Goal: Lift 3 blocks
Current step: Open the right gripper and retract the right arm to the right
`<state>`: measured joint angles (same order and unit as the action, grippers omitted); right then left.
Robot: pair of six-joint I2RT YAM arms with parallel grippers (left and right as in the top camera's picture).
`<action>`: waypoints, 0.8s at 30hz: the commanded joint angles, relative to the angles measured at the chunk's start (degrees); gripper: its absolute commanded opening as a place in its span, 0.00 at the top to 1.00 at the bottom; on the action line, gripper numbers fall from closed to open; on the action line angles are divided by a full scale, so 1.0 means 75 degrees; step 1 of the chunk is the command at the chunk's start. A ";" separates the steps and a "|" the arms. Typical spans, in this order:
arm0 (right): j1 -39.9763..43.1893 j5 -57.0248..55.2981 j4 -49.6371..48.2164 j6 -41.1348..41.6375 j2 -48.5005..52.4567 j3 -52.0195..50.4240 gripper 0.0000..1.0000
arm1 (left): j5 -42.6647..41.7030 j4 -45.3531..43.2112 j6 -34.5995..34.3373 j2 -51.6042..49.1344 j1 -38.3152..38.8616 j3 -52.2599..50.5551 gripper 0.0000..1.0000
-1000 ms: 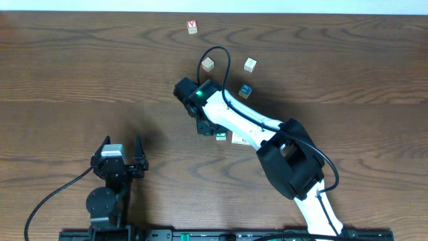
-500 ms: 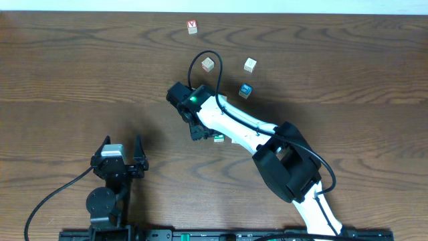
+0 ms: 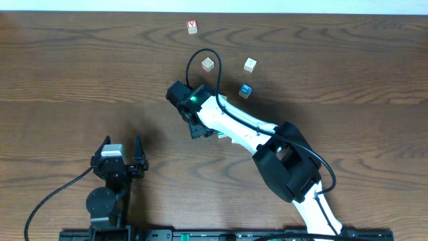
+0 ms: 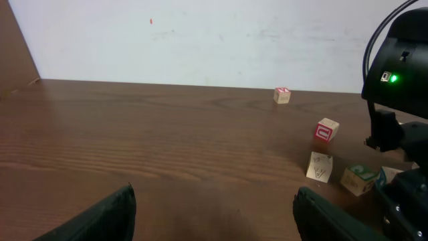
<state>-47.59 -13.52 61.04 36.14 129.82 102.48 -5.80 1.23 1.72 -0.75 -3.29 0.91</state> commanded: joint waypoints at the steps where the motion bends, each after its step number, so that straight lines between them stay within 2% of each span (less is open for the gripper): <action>1: -0.0052 0.0583 0.0006 -0.0143 0.0079 -0.0038 0.24 | -0.0157 0.0312 -0.0006 0.0015 -0.0038 -0.0090 0.24; 10: -0.0420 0.1279 0.0236 0.0003 0.0079 -0.0038 0.22 | -0.0154 0.0312 -0.0006 0.0015 -0.0038 -0.0090 0.24; 15: -0.0560 0.0731 0.0079 0.0003 0.0079 -0.0038 0.14 | -0.0154 0.0312 -0.0006 0.0015 -0.0038 -0.0090 0.24; 20: -0.0551 0.0061 -0.0184 0.0003 0.0079 -0.0038 0.14 | -0.0157 0.0312 -0.0006 0.0015 -0.0038 -0.0090 0.24; 24: -0.0525 0.0102 -0.0187 0.0003 0.0079 -0.0047 0.13 | -0.0154 0.0312 -0.0006 0.0015 -0.0038 -0.0090 0.24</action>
<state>-51.62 -10.46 59.70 35.73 129.82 102.48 -5.80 1.23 1.69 -0.75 -3.29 0.91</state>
